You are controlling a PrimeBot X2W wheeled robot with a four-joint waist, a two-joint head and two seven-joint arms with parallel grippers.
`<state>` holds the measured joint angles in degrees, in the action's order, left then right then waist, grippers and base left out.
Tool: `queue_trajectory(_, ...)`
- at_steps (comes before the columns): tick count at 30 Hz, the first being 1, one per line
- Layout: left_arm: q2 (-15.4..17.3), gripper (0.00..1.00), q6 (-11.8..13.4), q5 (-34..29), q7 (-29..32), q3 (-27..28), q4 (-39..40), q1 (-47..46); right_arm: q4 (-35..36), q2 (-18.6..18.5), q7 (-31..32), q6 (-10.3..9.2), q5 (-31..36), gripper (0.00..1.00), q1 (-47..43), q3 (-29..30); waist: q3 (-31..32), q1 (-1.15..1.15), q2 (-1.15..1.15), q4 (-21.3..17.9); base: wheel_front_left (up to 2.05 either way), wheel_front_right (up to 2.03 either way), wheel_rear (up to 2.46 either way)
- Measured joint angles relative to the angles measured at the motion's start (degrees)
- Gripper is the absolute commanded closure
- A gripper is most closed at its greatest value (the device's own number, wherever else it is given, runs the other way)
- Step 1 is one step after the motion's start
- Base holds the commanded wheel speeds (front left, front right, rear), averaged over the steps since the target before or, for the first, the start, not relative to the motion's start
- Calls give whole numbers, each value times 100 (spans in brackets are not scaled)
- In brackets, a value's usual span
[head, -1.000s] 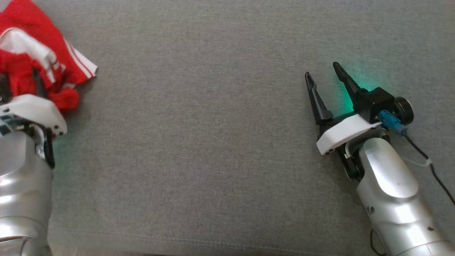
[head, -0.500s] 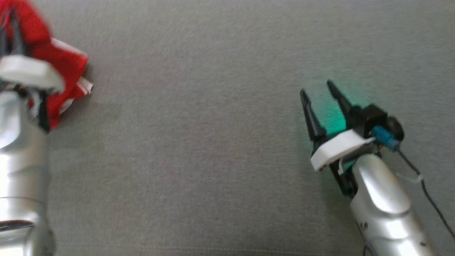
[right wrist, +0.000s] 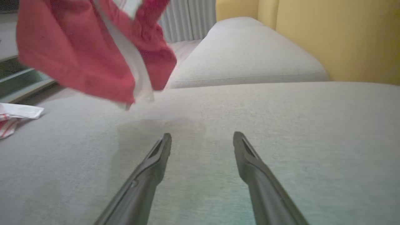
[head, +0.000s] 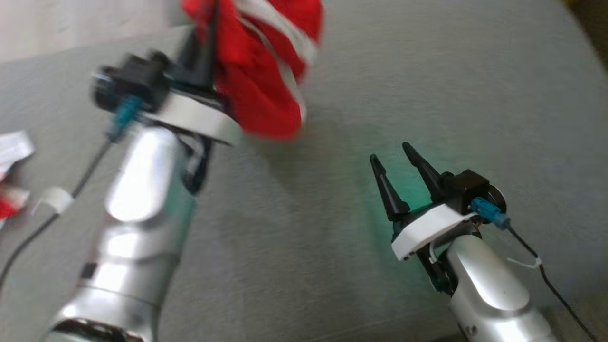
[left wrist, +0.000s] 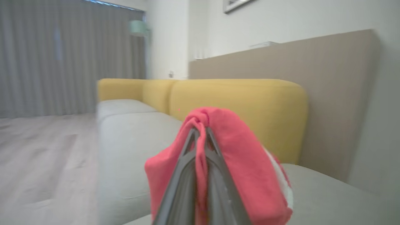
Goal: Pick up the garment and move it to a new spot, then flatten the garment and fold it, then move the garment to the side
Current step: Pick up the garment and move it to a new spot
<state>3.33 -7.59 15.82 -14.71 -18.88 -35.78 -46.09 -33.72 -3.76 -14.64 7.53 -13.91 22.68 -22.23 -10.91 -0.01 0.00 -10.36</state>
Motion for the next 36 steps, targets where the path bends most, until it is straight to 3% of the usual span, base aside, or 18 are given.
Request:
queue_trajectory(1,0,100,0,0,0,0,0,0,0,0,0,0,0,0,0,0,0,0,0,0,0,0,0)
queue_trajectory(3,-63,100,0,297,0,-515,88,199,97,2,0,0,-55,0,-3,-78,38,0,0,-411,0,0,0)
queue_trajectory(11,-119,100,0,888,0,-1249,36,620,149,2,0,0,-224,0,-12,-192,56,1,0,-1175,0,0,0)
queue_trajectory(13,-121,0,62,853,0,-1183,-2,1002,177,2,0,0,-224,0,-22,-160,5,2,0,-1352,0,0,0)
queue_trajectory(20,-30,0,207,442,0,-404,131,1775,163,8,0,0,-209,0,-127,78,73,1,0,-1051,0,0,0)
queue_trajectory(29,45,0,407,-60,1,832,730,2861,123,21,0,0,-30,0,-162,746,272,1,0,-369,0,0,0)
queue_trajectory(36,3,0,347,-357,1,1446,1089,3822,29,31,1,0,91,0,-517,1103,580,0,0,132,0,0,0)
